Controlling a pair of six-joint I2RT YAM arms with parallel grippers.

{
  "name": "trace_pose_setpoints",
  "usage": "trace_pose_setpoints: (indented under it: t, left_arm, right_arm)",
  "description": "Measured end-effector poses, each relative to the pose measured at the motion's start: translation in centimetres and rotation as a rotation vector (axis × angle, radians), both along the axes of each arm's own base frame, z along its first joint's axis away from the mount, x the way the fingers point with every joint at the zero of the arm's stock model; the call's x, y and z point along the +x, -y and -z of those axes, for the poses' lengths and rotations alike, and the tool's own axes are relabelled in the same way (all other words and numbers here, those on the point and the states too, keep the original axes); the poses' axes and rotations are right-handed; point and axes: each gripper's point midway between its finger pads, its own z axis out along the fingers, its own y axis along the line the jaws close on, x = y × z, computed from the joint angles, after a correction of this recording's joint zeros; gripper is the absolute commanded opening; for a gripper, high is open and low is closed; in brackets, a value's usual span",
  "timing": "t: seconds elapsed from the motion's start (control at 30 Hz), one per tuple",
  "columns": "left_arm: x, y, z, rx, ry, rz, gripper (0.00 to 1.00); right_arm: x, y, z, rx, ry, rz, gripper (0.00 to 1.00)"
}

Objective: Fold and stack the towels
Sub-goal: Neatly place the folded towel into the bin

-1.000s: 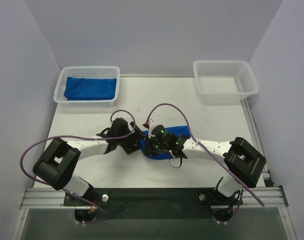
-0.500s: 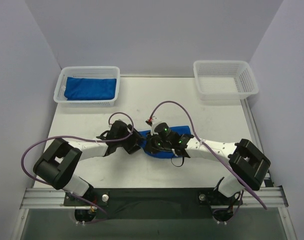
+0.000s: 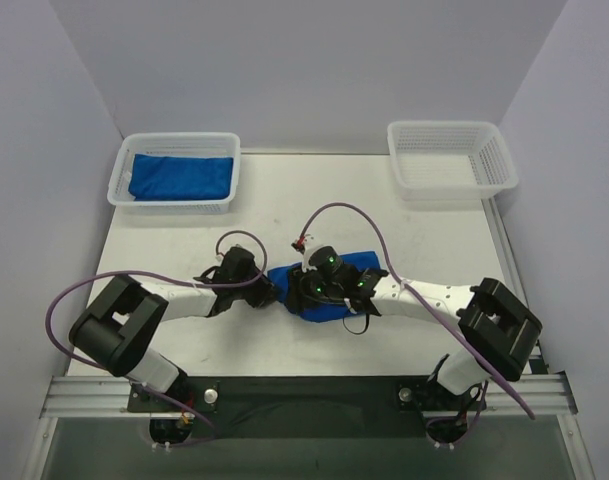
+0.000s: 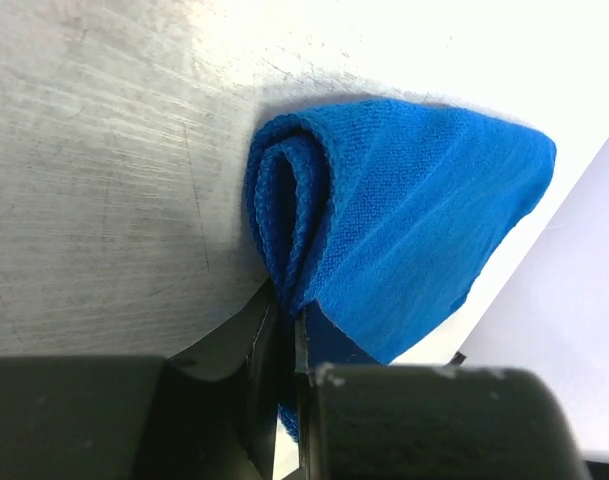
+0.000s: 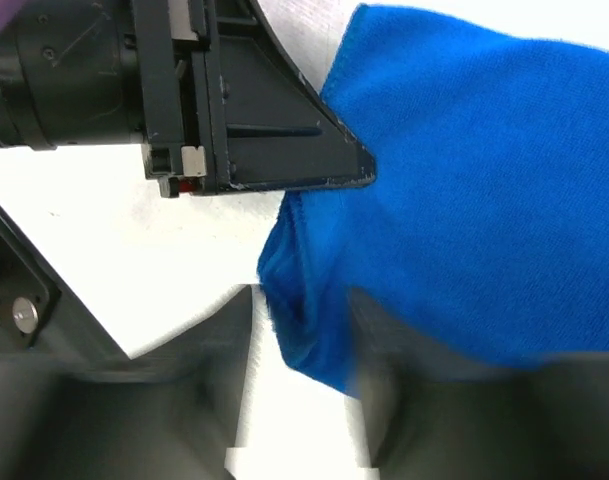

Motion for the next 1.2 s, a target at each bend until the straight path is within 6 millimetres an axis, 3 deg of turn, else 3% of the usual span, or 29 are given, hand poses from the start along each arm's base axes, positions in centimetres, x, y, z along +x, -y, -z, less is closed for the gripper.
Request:
trace_pose_setpoints:
  t: [0.03,0.1,0.27,0.4,0.53,0.63,0.87,1.07,1.2]
  left_arm:
    - [0.0,0.0,0.0,0.006,0.008,0.010,0.01]
    - [0.1,-0.1,0.0,0.023,0.031,0.039,0.00]
    - [0.8,-1.1,-0.4,0.101,0.094,0.114,0.00]
    - [2.7,-1.7,-1.8,0.188,0.177,0.221,0.00]
    - [7.0,-1.6,-4.6,0.290,0.277,0.357,0.00]
    - [10.6,-1.6,-6.8,0.339,0.348,0.421,0.00]
    - [18.3,-4.2,-11.1,0.419,0.437,0.444,0.00]
    - [25.1,-7.4,-13.2,0.499,0.462,0.430,0.00]
    - [28.7,-10.8,-14.2,0.524,0.455,0.390,0.00]
  right_arm:
    - [-0.1,0.1,0.1,-0.005,-0.002,-0.002,0.64]
    - [-0.2,0.5,0.5,-0.031,-0.003,-0.003,0.79]
    - [-0.8,3.2,1.0,-0.144,0.000,-0.019,0.81]
    - [-1.2,5.8,-1.7,-0.177,0.058,-0.040,0.81]
    - [-1.5,7.8,-5.3,-0.146,0.153,-0.036,0.80]
    - [-2.2,9.5,-6.4,-0.138,0.193,-0.020,0.79]
    - [-2.9,13.2,-4.7,-0.222,0.184,0.033,0.80]
    - [-1.7,14.6,-3.4,-0.315,0.152,0.071,0.80]
    - [0.1,14.7,-2.9,-0.378,0.123,0.085,0.80]
